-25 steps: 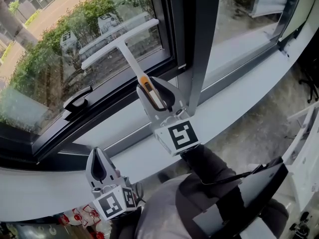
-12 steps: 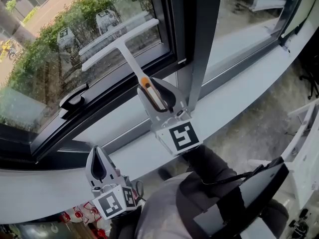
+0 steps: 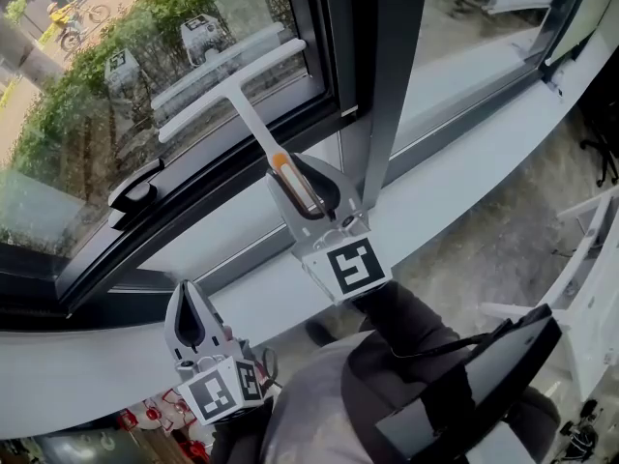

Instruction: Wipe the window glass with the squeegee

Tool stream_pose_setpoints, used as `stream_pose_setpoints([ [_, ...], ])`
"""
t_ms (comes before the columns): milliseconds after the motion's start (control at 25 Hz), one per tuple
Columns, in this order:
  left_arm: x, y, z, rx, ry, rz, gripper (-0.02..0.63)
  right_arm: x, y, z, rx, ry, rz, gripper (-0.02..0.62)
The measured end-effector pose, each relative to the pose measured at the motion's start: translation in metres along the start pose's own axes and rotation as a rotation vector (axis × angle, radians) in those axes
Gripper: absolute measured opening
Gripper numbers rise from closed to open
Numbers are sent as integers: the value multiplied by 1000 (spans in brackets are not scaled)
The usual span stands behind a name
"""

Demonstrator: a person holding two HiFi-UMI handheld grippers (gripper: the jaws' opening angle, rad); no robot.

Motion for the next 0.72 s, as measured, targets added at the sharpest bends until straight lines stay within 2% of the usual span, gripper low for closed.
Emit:
stream_pose_setpoints([
  [240,1,-3,-2,3,4,-13,0,-4,0,-6,8,-2,-5,130],
  [720,3,-7,-10,13,23,-33,0,-13,-1,-36,42,60,-16,130],
])
Point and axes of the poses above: the fingertips, and each gripper's own axes: x forward along the fingers, y to its left, z out of its top, the point moved 3 cm from there along -x, backward along the fingers, and after that the axes turned 1 degree about -x, right-handed, at the moved point
